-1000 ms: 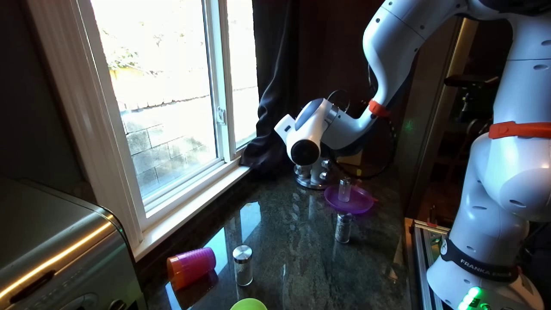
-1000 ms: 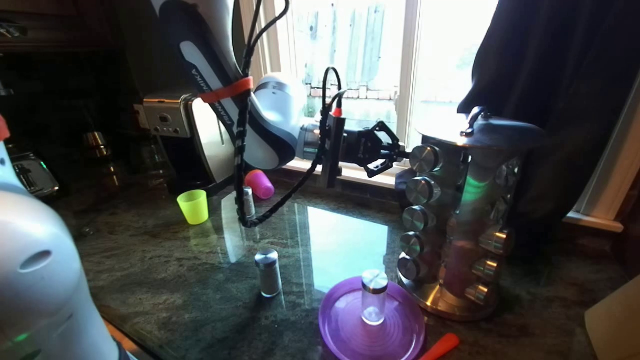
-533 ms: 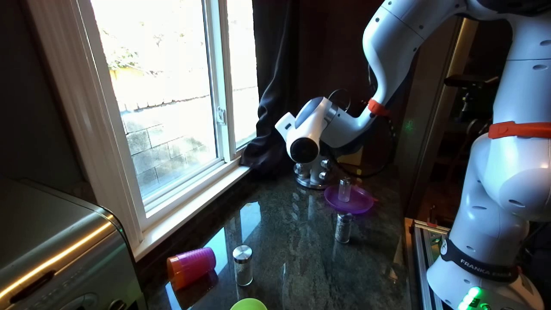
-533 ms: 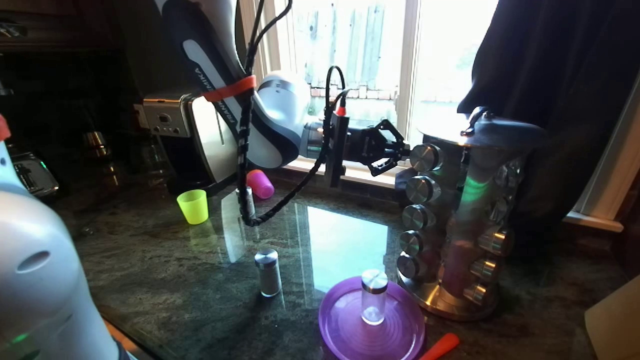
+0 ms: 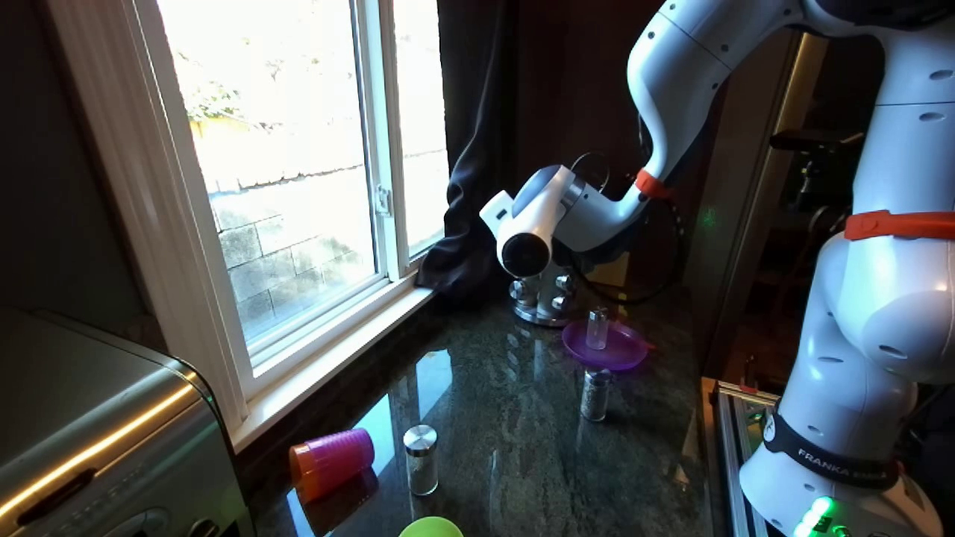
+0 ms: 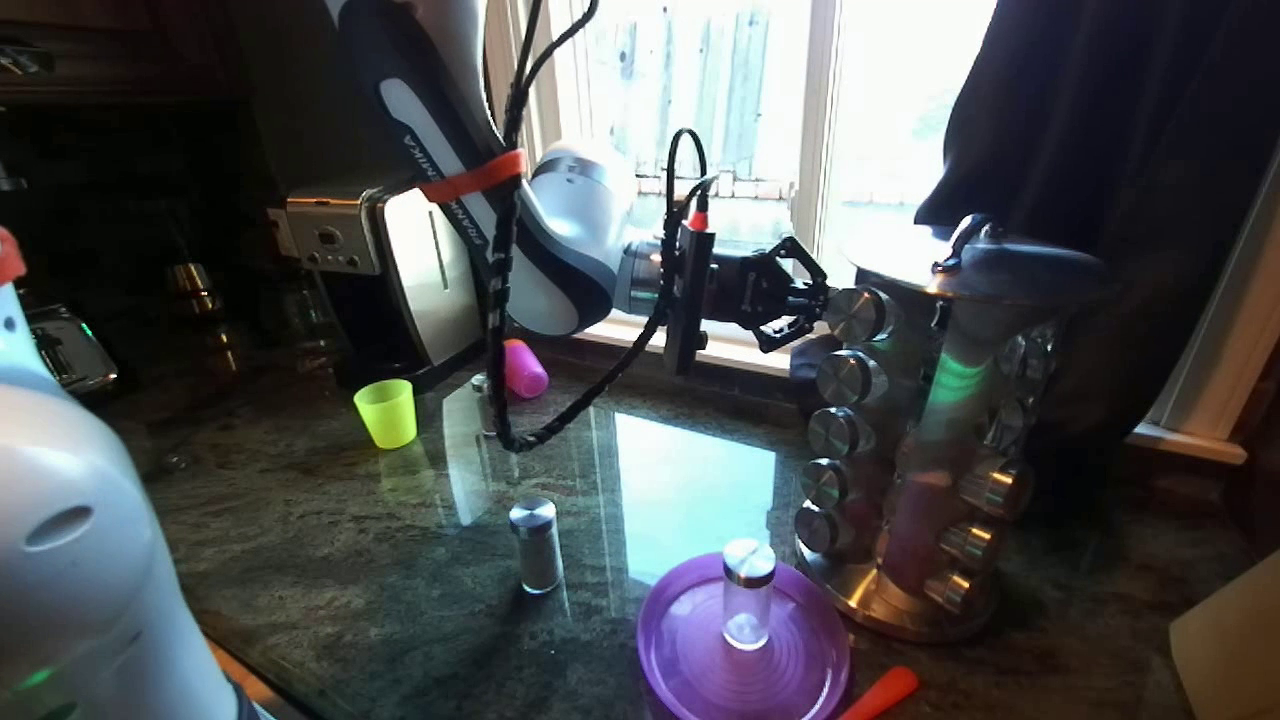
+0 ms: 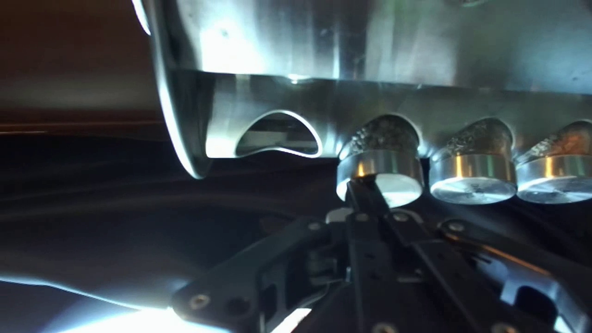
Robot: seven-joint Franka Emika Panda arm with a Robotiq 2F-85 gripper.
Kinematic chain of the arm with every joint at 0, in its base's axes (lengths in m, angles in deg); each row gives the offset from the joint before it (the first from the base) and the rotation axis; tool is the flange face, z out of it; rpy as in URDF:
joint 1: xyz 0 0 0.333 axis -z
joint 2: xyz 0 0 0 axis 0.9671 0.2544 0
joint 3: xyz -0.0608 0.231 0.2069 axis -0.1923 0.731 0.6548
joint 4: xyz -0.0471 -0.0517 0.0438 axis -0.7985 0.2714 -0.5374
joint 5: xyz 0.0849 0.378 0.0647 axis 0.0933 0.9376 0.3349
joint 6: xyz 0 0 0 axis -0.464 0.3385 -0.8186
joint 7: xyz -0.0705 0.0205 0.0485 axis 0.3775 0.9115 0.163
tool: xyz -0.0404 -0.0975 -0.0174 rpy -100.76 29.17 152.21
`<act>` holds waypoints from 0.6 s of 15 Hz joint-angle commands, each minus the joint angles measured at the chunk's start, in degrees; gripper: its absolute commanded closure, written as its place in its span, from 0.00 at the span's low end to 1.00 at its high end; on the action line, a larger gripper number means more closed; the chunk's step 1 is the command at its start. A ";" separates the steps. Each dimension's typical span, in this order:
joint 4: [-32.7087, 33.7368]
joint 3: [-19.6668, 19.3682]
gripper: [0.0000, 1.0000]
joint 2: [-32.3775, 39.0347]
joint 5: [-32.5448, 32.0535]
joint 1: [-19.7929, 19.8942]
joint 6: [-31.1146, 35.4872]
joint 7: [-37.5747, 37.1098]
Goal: Put the spice bottle on the rack
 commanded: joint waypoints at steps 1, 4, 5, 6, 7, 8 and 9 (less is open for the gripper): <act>0.82 -0.68 1.00 1.02 0.86 1.01 -1.09 -0.22; 1.34 -0.80 1.00 1.45 1.33 1.30 -1.49 -0.08; 1.56 -0.83 1.00 1.60 1.41 1.39 -1.70 -0.09; 1.77 -0.88 1.00 1.75 1.69 1.49 -1.85 0.13; 1.97 -0.94 1.00 1.90 1.75 1.56 -1.85 0.10; 2.04 -0.99 1.00 1.92 1.85 1.66 -1.64 0.30; 2.08 -0.99 1.00 1.94 1.90 1.71 -1.45 0.30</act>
